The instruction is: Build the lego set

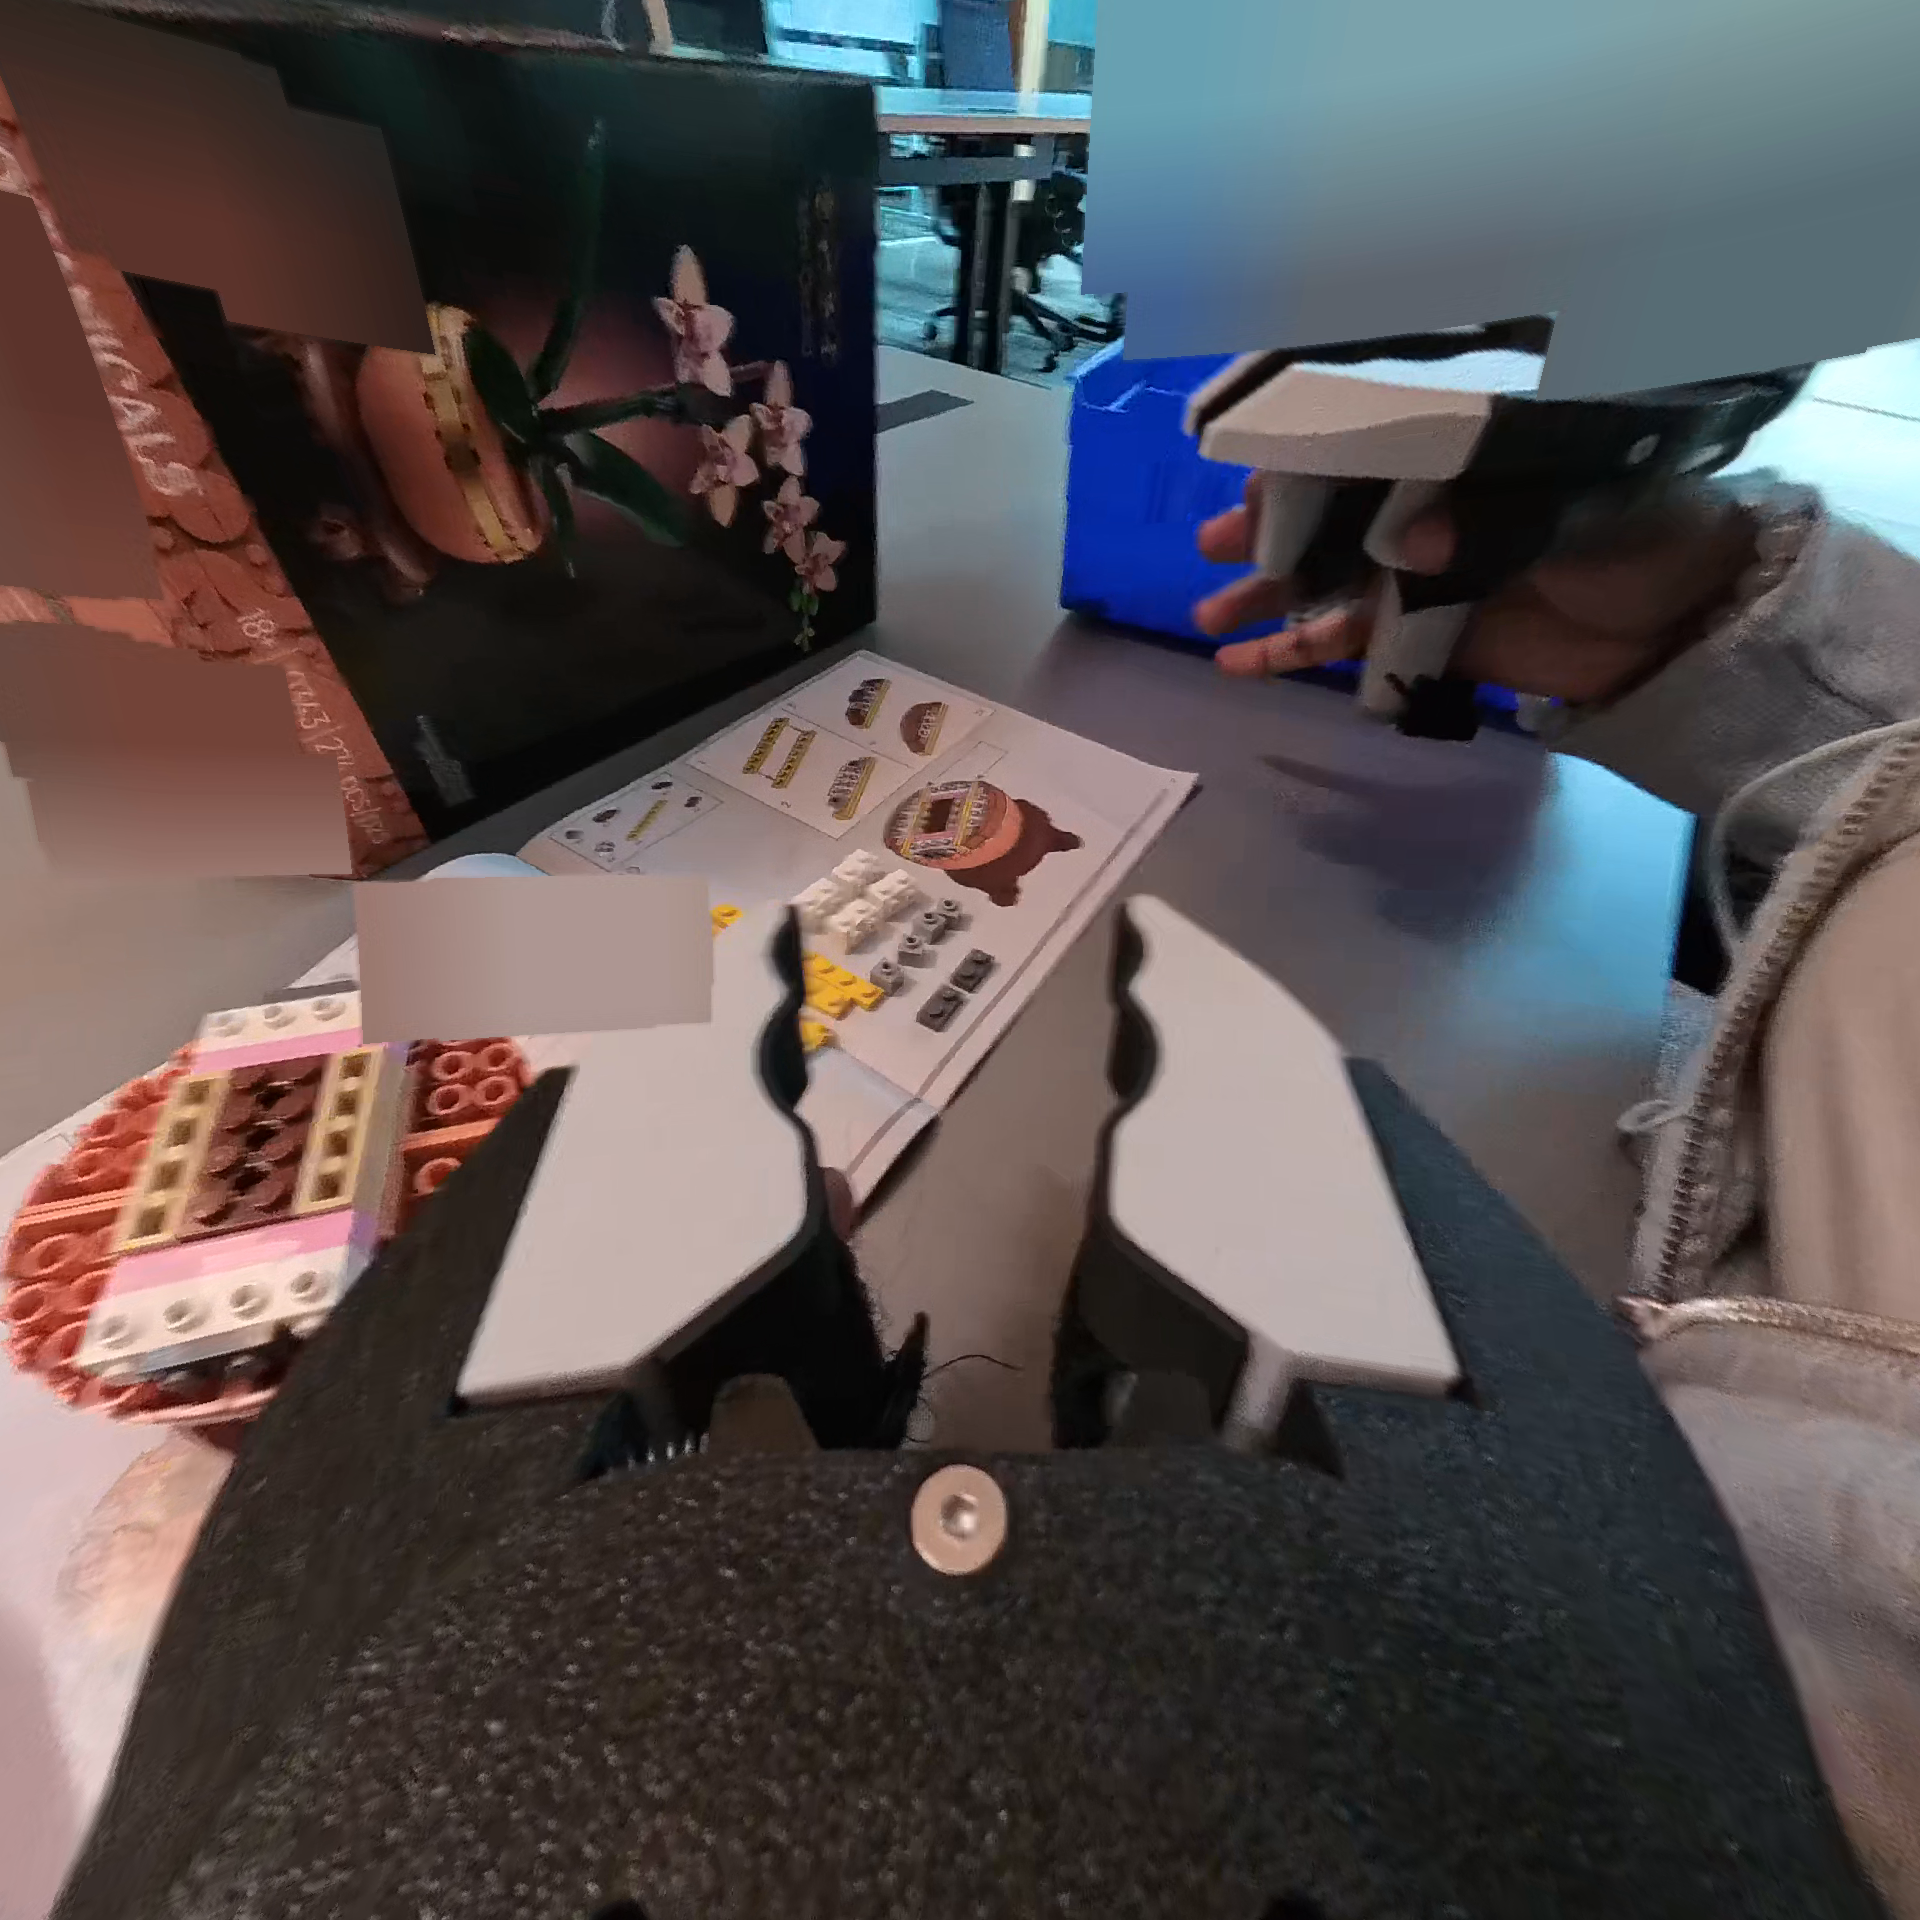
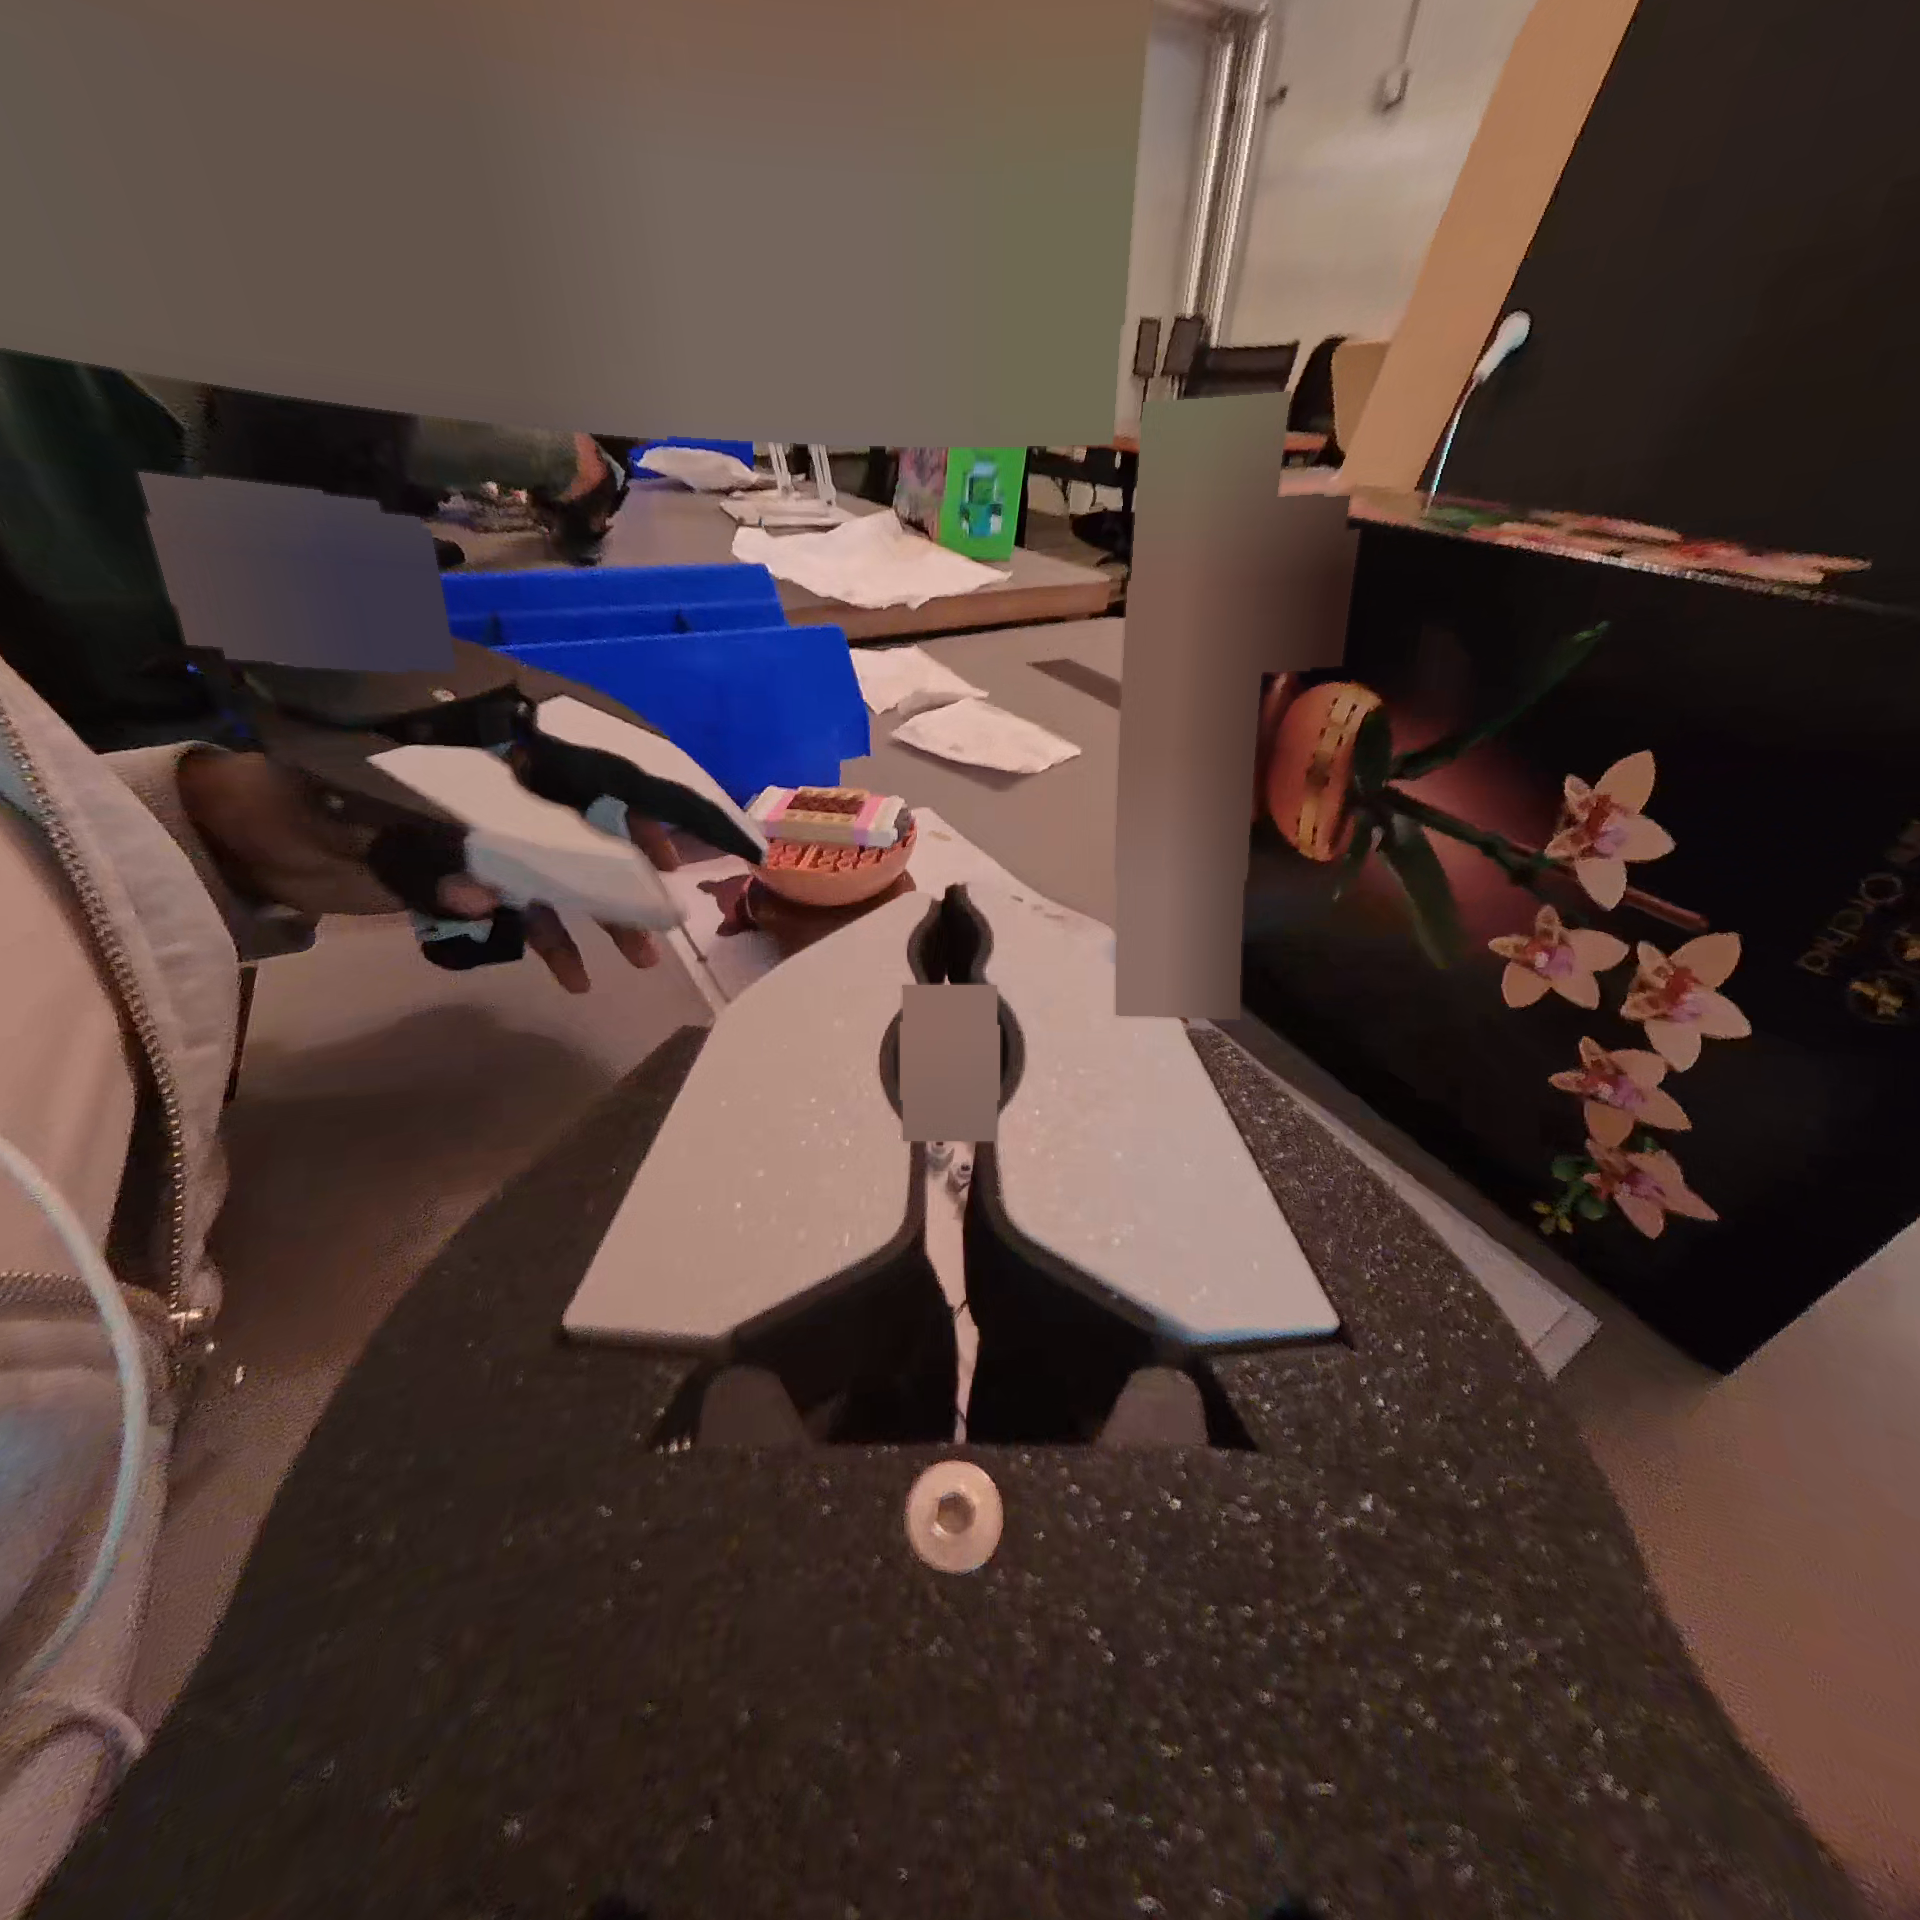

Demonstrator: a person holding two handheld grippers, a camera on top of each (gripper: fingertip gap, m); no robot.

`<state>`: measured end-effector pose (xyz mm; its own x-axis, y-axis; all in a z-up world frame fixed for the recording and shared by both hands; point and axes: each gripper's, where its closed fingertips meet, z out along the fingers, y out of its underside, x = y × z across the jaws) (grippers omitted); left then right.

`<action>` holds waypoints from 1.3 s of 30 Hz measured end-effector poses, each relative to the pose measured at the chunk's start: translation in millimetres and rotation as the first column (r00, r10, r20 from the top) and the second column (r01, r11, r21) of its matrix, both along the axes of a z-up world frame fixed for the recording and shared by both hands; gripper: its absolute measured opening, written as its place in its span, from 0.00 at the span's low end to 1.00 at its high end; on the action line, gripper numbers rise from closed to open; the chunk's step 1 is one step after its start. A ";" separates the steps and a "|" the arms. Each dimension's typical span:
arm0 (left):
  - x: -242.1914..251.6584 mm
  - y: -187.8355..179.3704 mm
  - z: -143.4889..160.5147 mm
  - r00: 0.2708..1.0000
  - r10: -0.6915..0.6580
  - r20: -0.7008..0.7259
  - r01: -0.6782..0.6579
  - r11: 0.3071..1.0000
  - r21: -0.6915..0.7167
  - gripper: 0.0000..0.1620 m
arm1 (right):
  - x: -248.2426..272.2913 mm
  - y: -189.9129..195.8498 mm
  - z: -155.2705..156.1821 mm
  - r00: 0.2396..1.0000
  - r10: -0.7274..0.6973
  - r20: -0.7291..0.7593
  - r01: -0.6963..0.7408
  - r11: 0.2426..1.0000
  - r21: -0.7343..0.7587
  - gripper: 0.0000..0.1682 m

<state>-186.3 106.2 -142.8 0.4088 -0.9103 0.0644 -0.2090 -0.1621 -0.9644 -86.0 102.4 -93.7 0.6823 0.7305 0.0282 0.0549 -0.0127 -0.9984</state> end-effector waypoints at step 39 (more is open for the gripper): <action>134.7 -1.5 -4.1 0.967 -0.249 -0.059 0.251 0.967 0.034 0.22 | 340.0 14.0 -21.1 0.774 -0.246 0.584 0.432 0.879 -0.202 0.15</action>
